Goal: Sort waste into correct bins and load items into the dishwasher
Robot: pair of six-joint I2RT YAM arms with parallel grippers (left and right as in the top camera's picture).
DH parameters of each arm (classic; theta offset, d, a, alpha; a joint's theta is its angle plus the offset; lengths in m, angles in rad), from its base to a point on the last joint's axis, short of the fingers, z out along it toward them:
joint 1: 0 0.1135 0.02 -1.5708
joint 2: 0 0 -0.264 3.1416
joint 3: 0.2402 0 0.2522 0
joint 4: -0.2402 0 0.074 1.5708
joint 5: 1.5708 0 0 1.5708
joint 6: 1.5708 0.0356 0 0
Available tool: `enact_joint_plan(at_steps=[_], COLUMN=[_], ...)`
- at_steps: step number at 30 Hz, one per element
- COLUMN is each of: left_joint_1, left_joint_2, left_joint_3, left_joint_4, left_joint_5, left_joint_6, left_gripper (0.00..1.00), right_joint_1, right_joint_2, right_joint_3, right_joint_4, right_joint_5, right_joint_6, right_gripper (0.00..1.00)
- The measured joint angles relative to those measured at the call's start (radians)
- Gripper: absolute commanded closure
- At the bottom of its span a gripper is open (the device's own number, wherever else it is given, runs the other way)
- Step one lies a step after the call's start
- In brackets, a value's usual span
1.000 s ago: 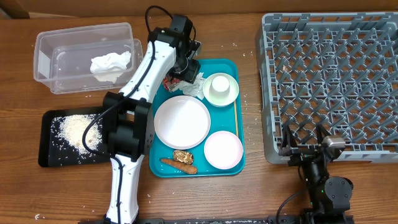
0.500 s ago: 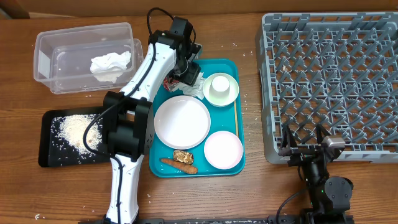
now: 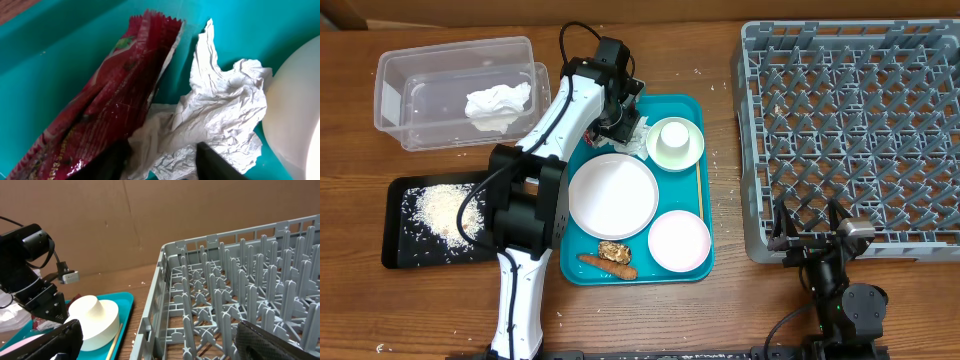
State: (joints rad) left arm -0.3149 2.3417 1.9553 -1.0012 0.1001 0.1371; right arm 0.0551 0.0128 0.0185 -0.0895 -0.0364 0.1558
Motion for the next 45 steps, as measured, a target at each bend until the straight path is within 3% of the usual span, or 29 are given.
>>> enact_joint_plan(at_steps=[6, 14, 31, 41, 45], left_joint_1=[-0.010, -0.013, -0.013, -0.012, 0.000], left_joint_2=[0.000, 0.000, 0.000, 0.000, 0.000], left_joint_3=[0.000, 0.025, 0.399, 0.596, 0.676], left_joint_4=[-0.003, -0.118, -0.396, -0.467, -0.454], left_joint_5=[-0.001, -0.001, -0.003, -0.006, -0.077], left_joint_6=[0.004, 0.001, -0.013, -0.089, -0.165], left_gripper=[0.96, 0.96, 0.96, 0.96, 0.96], right_joint_1=[0.000, 0.000, 0.000, 0.000, 0.000], right_joint_2=[0.000, 0.000, 0.000, 0.000, 0.000], right_joint_3=[0.000, 0.000, 0.000, 0.000, 0.000], right_joint_4=[0.000, 0.000, 0.000, 0.000, 0.000], right_joint_5=[0.000, 0.000, 0.000, 0.000, 0.000], right_joint_6=[0.000, 0.000, 0.000, 0.000, 0.000], right_gripper=[0.00, 0.00, 0.00, 0.00, 0.00])
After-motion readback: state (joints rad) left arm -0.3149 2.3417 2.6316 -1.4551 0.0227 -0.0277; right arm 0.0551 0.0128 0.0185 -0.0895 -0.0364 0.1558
